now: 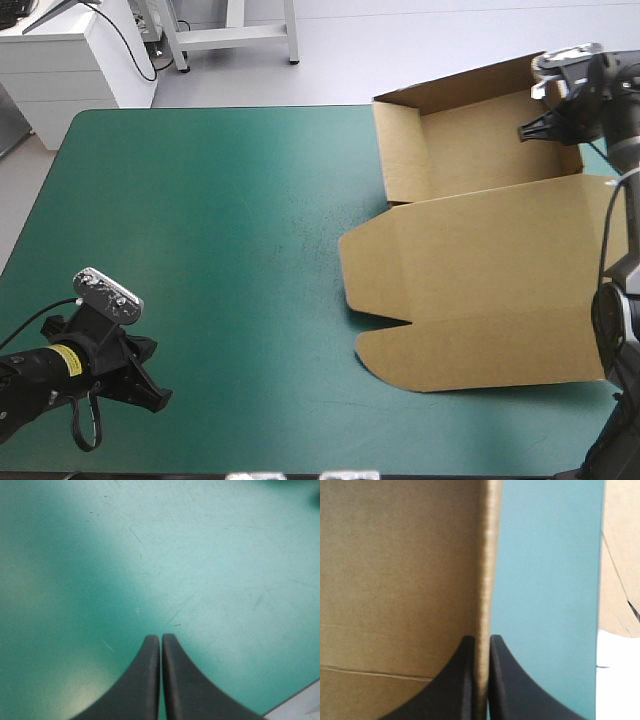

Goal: Fold the box

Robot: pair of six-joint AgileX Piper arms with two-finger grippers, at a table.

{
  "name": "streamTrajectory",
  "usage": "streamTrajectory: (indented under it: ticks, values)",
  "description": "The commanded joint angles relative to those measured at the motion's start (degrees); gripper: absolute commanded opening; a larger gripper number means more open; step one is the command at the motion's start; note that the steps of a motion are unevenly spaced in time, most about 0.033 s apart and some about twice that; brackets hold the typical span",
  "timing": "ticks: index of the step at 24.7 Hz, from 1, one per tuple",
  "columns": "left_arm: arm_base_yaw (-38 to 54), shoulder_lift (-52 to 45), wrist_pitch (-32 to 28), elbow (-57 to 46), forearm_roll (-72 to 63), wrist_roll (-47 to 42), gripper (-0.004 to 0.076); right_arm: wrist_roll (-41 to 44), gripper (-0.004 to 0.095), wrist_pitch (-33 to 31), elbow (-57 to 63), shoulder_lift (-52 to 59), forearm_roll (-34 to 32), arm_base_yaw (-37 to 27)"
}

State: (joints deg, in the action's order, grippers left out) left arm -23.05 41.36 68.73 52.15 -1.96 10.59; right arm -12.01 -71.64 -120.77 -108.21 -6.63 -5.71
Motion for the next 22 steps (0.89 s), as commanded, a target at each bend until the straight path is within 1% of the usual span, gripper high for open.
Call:
streamTrajectory:
  ticks: [1,5,11,13,14,16,17,18,19,20,21,22]
  values:
    - [-0.48,0.03,-2.69,1.23,0.14,-0.51,-0.0008,-0.06,-0.0021,0.68,-1.92,3.43,1.37,-6.96]
    - [-0.48,0.03,-2.69,1.23,1.05,-0.51,-0.0008,-0.06,-0.0021,0.81,-1.81,2.49,2.20,-13.45]
    - [-0.48,0.03,-2.69,1.23,1.34,-0.51,-0.0008,-0.06,-0.0021,1.20,-1.59,1.10,4.56,-20.17]
    - [-0.48,0.03,-2.69,1.23,1.34,-0.51,-0.0008,-0.19,-0.0001,1.19,-0.71,0.38,4.47,-21.87]
    - [-0.48,0.03,-2.69,1.23,1.34,-0.51,-0.0008,-0.52,0.0029,1.19,-0.47,0.29,3.78,-22.35]
    - [-0.48,0.03,-2.69,1.23,1.34,-0.51,-0.0008,-0.61,0.0144,1.24,0.61,0.16,2.71,-22.95]
    - [-0.48,0.03,-2.69,1.23,1.34,-0.51,-0.0008,-0.64,0.0312,1.60,1.27,0.16,2.37,-23.16]
    - [-0.48,0.03,-2.69,1.23,1.34,-0.51,-0.0008,-0.64,0.0430,1.49,1.27,0.16,2.48,-23.46]
    - [-0.48,0.03,-3.04,1.23,1.34,-0.51,-0.0008,0.06,0.0662,1.60,1.27,0.16,2.34,-23.46]
    - [-0.48,0.03,-3.46,1.23,1.34,-0.51,-0.0008,0.06,0.0837,1.60,1.27,0.16,2.60,-23.46]
    - [-0.48,0.03,-3.74,1.23,1.34,-0.51,-0.0008,0.37,0.0942,1.71,1.27,0.16,2.70,-23.46]
    - [-0.48,0.03,-4.11,1.23,1.44,-0.51,-0.0008,0.76,0.0935,1.61,1.27,0.16,2.70,-23.46]
